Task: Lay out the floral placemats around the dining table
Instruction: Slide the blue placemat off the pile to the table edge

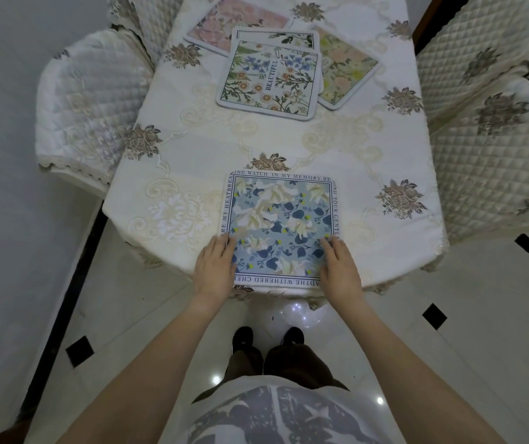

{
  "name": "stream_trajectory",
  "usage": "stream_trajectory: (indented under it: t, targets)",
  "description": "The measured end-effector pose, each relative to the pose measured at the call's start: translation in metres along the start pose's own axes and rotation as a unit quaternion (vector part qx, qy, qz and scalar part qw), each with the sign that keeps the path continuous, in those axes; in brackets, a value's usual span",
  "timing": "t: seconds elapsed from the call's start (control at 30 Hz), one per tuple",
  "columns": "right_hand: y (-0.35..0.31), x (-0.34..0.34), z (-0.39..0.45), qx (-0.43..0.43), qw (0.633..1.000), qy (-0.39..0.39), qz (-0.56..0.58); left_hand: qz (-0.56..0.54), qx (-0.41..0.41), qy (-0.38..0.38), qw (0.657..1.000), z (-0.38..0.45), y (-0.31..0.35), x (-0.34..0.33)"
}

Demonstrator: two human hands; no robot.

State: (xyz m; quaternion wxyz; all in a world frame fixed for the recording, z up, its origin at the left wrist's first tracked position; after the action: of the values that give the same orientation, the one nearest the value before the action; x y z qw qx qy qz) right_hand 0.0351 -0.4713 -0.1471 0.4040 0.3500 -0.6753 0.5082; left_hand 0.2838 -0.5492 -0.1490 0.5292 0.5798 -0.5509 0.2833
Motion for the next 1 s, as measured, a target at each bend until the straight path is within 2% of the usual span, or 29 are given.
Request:
stream_trajectory:
  t: [0.1, 0.27, 0.37, 0.5, 0.6, 0.77, 1.0]
  targets:
    - [0.003, -0.01, -0.002, 0.011, 0.999, -0.043, -0.008, 0.021, -0.016, -0.027, 0.999, 0.001, 0.001, -0.009]
    - [0.005, -0.003, 0.002, 0.033, 0.998, -0.057, -0.017, 0.029, -0.011, -0.034, 0.999, 0.004, 0.004, -0.005]
    - [0.005, 0.008, 0.01, 0.038, 0.997, -0.06, 0.007, -0.016, -0.002, -0.024, 1.0, 0.008, 0.014, 0.008]
    - [0.001, 0.036, 0.034, 0.039, 0.996, -0.034, 0.073, -0.122, 0.004, 0.037, 0.992, 0.013, 0.032, 0.031]
    - [-0.004, 0.061, 0.057, 0.08, 0.994, -0.013, 0.076, -0.132, 0.0, 0.059, 0.989, 0.026, 0.048, 0.048]
    - [-0.011, 0.092, 0.095, 0.092, 0.993, 0.011, 0.068, -0.136, -0.015, 0.086, 0.987, 0.056, 0.068, 0.077]
    - [-0.028, 0.125, 0.188, 0.076, 0.994, 0.055, 0.055, -0.137, -0.05, 0.098, 0.984, 0.164, 0.076, 0.124]
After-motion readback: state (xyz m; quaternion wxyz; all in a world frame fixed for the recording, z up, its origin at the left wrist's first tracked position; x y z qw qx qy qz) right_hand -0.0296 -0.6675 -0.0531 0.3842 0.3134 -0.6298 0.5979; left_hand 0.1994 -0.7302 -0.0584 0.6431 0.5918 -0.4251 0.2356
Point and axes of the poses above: each hand's wrist, its own z-axis towards the middle knuckle, its own x-axis out of the back of the hand, y = z × x, the point moved 6 cm from there along z, towards the middle knuckle, and after that the axes turned 6 degrees about x, right-handed, at the moved point
